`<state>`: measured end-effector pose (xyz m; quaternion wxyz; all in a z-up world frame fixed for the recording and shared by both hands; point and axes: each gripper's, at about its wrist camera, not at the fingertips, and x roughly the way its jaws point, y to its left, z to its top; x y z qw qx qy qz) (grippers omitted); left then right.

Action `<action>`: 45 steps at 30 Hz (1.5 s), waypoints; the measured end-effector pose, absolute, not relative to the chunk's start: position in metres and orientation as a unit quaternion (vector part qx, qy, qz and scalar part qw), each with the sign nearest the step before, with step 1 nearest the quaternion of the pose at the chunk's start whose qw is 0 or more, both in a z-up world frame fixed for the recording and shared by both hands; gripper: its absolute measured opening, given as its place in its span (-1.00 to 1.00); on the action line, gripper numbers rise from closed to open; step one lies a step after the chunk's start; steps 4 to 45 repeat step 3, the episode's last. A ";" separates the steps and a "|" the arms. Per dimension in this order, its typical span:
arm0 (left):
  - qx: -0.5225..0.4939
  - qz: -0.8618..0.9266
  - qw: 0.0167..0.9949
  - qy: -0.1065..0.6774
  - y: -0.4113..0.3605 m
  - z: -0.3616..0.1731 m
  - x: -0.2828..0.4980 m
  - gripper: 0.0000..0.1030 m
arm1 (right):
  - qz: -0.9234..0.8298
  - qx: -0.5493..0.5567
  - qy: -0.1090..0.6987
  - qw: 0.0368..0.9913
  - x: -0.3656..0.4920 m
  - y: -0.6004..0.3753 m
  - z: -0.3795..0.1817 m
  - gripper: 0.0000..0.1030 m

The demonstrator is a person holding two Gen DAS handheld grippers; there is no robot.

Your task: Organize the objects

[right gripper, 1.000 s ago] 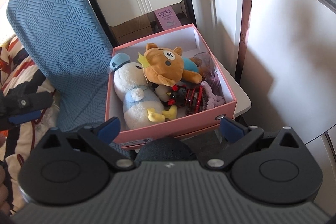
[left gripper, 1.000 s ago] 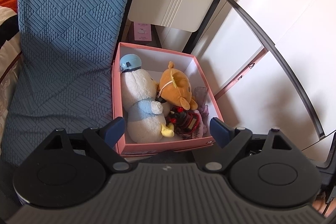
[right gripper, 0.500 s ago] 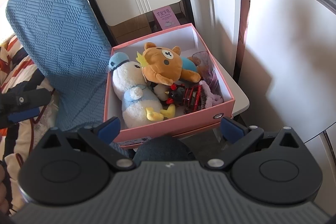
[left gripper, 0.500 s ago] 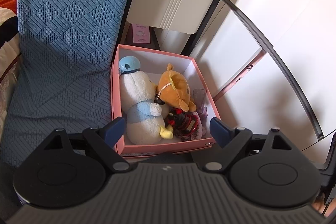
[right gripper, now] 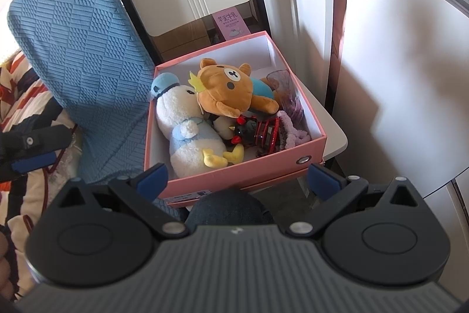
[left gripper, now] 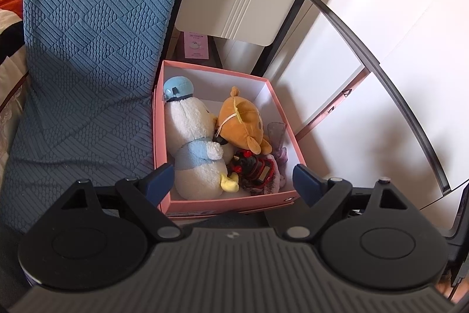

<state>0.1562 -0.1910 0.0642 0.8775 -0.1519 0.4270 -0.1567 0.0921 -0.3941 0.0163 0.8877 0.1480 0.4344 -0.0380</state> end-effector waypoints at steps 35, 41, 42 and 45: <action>-0.152 -0.156 0.877 0.429 -0.192 0.064 0.156 0.76 | -0.039 0.148 0.435 0.887 0.092 -0.394 0.016 1.00; -0.152 -0.156 0.877 0.429 -0.192 0.064 0.156 0.76 | -0.039 0.148 0.435 0.887 0.092 -0.394 0.016 1.00; -0.152 -0.156 0.877 0.429 -0.192 0.064 0.156 0.76 | -0.039 0.148 0.435 0.887 0.092 -0.394 0.016 1.00; -0.152 -0.156 0.877 0.429 -0.192 0.064 0.156 0.76 | -0.039 0.148 0.435 0.887 0.092 -0.394 0.016 1.00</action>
